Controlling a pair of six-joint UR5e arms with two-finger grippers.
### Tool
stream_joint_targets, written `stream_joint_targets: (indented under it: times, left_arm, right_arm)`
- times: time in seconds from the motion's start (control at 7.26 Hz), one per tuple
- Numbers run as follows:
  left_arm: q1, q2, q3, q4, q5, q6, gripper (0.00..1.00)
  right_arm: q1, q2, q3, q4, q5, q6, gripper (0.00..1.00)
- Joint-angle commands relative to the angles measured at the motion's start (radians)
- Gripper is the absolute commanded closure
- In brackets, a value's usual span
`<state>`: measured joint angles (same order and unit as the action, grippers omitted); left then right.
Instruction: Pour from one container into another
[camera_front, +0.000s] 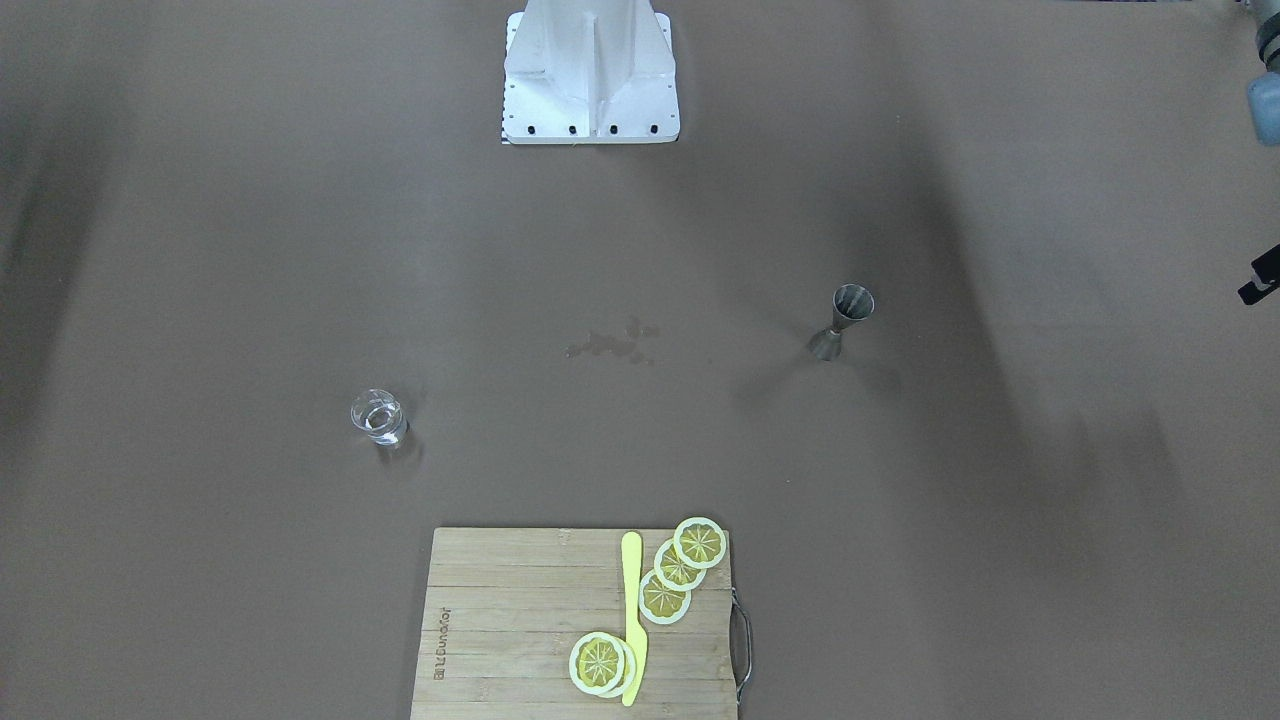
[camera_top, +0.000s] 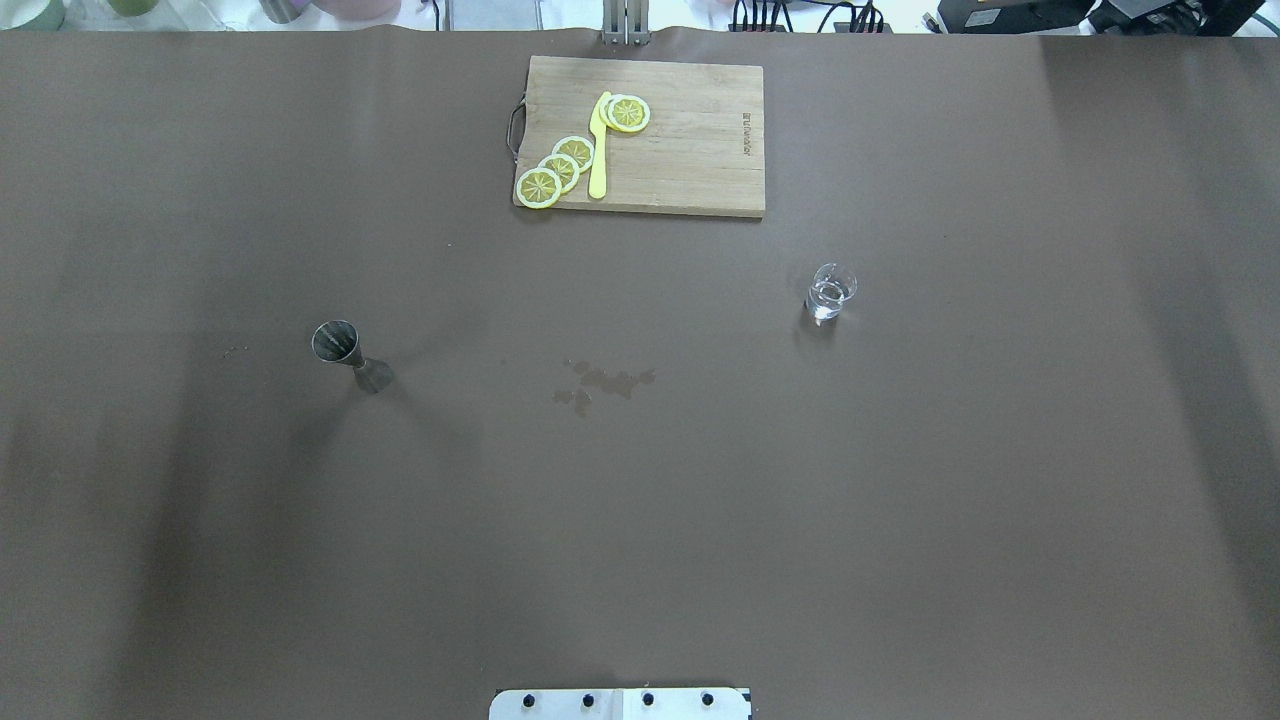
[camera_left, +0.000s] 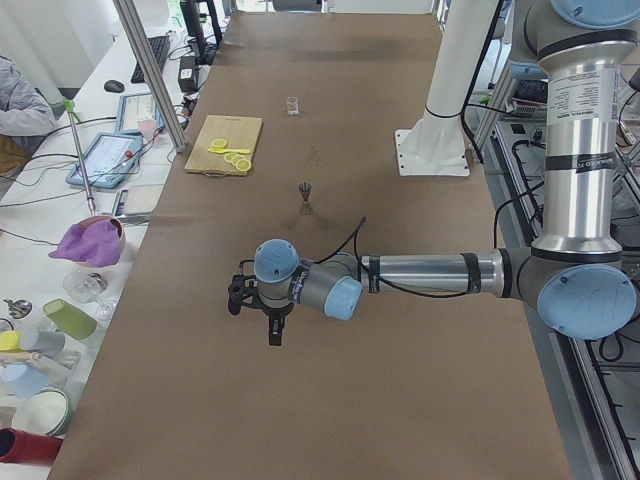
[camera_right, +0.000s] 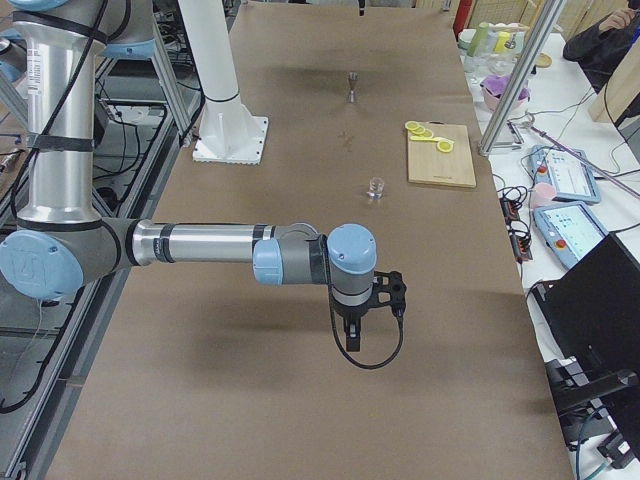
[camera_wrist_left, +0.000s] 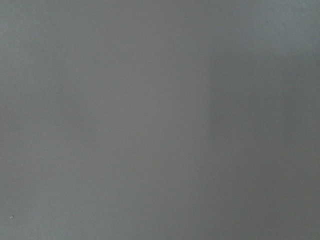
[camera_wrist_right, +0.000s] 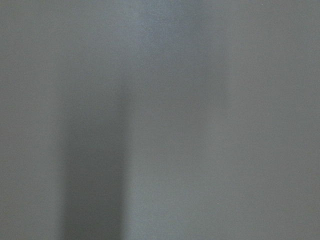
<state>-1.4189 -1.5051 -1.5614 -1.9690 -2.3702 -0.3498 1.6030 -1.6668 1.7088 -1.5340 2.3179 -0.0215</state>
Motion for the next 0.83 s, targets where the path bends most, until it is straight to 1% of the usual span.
stream_joint_targets:
  times: [0.0, 0.69]
  left_arm:
    - [0.000, -0.001, -0.002, -0.001, -0.003, 0.000, 0.01]
    - [0.002, -0.006, -0.009, -0.001, -0.004, -0.002, 0.01]
  right_arm:
    - [0.000, -0.001, 0.000, 0.000, 0.000, 0.000, 0.00]
    - [0.000, 0.009, -0.008, 0.000, 0.000, -0.002, 0.00]
